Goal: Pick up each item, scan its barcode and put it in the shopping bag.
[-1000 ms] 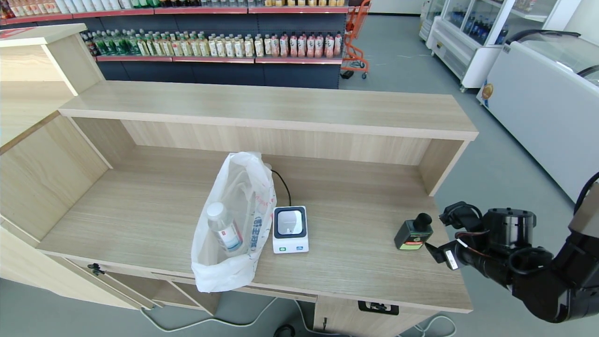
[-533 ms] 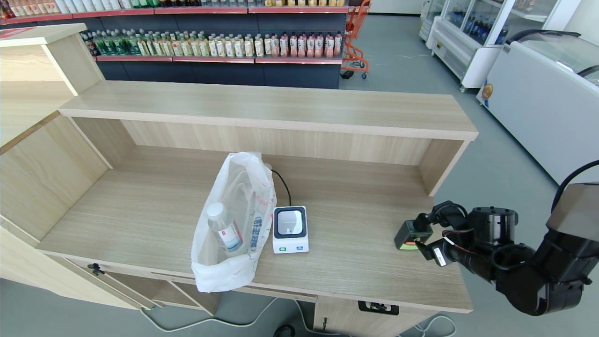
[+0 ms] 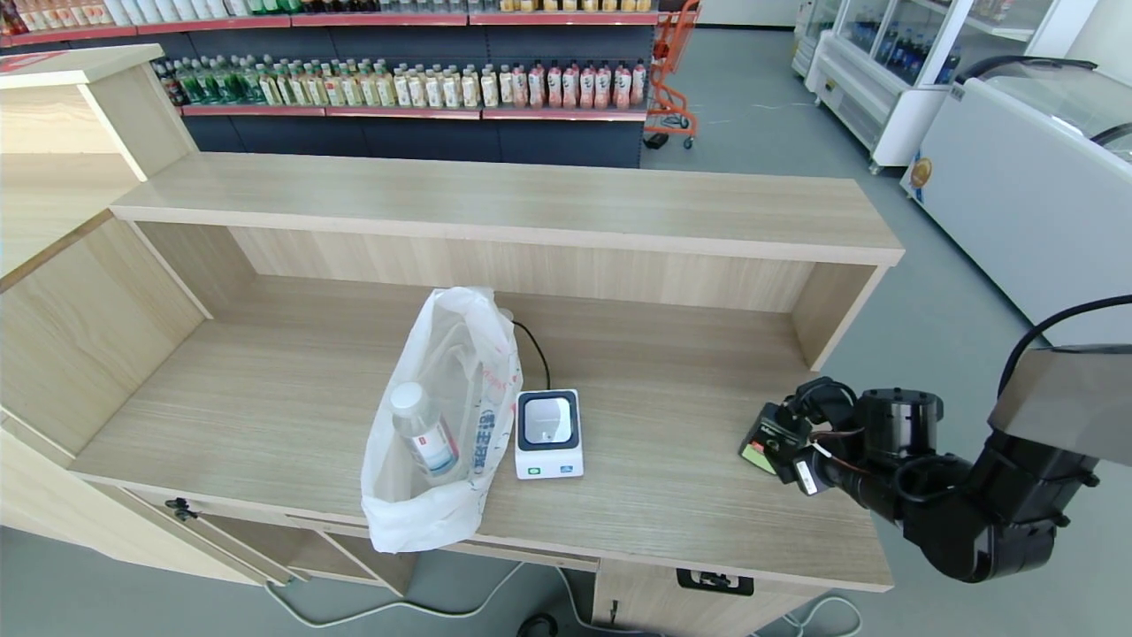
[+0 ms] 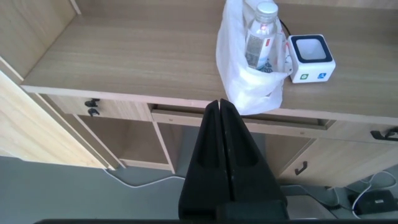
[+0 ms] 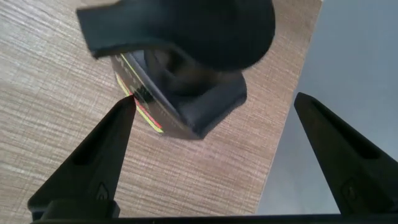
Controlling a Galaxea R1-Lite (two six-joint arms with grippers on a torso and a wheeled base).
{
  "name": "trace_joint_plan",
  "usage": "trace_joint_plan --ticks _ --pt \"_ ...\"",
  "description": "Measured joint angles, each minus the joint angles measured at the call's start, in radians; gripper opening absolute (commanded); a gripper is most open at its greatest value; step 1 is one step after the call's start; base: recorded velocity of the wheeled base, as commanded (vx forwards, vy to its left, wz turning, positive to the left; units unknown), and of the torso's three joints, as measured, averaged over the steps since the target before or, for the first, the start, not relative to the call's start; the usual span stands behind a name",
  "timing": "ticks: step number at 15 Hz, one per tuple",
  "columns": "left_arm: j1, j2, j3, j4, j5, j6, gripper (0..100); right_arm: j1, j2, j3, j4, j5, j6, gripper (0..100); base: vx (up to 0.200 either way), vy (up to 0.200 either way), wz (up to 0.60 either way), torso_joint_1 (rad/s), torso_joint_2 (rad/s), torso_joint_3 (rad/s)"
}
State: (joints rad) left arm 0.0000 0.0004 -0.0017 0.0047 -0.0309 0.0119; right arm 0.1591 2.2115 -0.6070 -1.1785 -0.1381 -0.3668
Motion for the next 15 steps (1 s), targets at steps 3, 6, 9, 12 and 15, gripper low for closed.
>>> trace_joint_plan --ticks 3,6,9,12,15 --pt "0.0 0.0 0.0 0.0 0.0 0.0 0 0.038 0.03 -0.056 -0.008 0.006 0.019 100 0.0 0.0 0.0 0.0 0.0 0.0" --pt "0.0 0.0 0.0 0.0 0.0 0.0 0 0.053 0.063 -0.091 -0.009 0.033 0.018 100 0.0 0.0 0.0 0.0 0.0 0.0" --pt "0.0 0.0 0.0 0.0 0.0 0.0 0 0.058 0.087 -0.106 -0.008 0.041 0.018 0 0.0 0.0 0.0 0.0 0.0 0.0" --pt "0.0 0.0 0.0 0.0 0.0 0.0 0 0.061 0.1 -0.123 -0.011 0.042 0.016 0 0.0 0.0 0.0 0.0 0.0 0.0" --pt "0.0 0.0 0.0 0.0 0.0 0.0 0 0.061 0.099 -0.136 -0.022 0.041 0.012 0 0.0 0.0 0.0 0.0 0.0 0.0"
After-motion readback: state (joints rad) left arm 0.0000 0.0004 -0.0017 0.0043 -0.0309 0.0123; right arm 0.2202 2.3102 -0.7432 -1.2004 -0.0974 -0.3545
